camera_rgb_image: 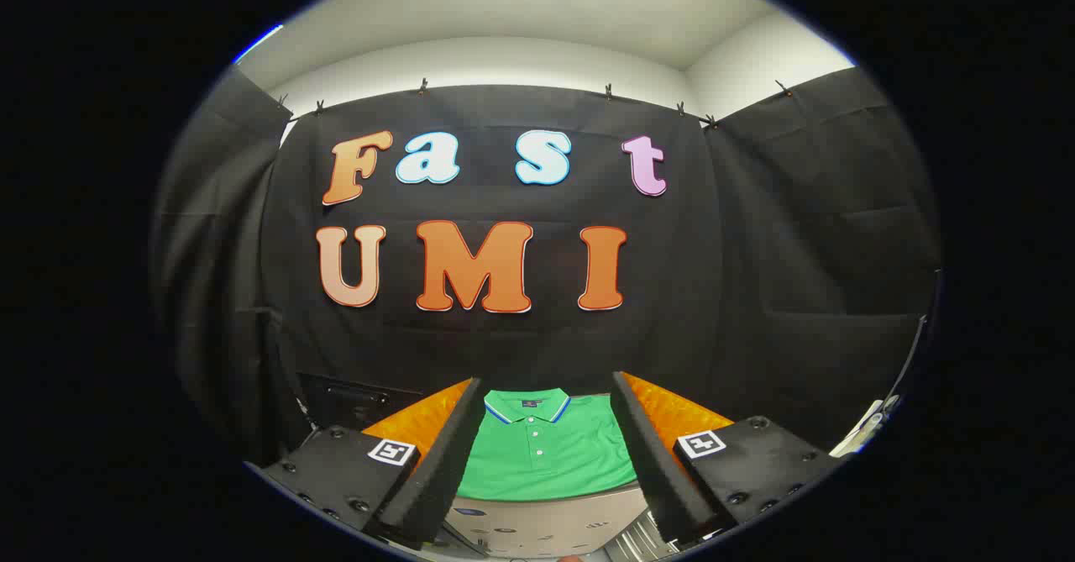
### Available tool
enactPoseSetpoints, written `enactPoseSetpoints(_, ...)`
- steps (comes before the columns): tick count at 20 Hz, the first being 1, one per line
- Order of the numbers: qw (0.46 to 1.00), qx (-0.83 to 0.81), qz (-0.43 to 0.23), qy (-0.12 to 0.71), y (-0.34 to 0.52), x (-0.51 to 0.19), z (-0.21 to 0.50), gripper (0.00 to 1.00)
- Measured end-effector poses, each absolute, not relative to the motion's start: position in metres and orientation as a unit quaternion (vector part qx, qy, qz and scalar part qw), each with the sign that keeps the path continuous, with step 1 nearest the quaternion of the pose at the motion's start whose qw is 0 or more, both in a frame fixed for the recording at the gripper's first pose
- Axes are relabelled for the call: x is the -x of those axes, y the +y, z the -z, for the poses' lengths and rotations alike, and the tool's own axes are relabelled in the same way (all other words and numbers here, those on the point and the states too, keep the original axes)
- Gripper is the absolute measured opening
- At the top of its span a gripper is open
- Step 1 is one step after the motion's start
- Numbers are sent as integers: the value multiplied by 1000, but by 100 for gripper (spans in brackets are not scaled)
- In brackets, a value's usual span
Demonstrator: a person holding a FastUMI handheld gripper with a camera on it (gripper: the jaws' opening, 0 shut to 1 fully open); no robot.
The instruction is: Put the clothes into the washing machine and then close the washing machine lid.
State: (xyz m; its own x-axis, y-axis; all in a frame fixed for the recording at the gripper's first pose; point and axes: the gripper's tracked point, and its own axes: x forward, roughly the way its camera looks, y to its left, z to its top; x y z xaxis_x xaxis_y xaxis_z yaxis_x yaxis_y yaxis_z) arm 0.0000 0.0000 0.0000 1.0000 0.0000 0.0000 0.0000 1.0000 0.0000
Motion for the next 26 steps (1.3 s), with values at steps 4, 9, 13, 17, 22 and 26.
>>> enactPoseSetpoints(4,1000,5,1,-1,1,-2,-3,98)
enactPoseSetpoints(9,1000,2,3,1,2,-2,-2,98)
enactPoseSetpoints(13,1000,5,2,0,3,-2,-4,98)
enactPoseSetpoints(17,1000,7,0,-2,6,-4,-6,98)
enactPoseSetpoints(22,1000,7,4,2,6,-8,-6,98)
enactPoseSetpoints(26,1000,9,1,17,6,-25,-3,98)
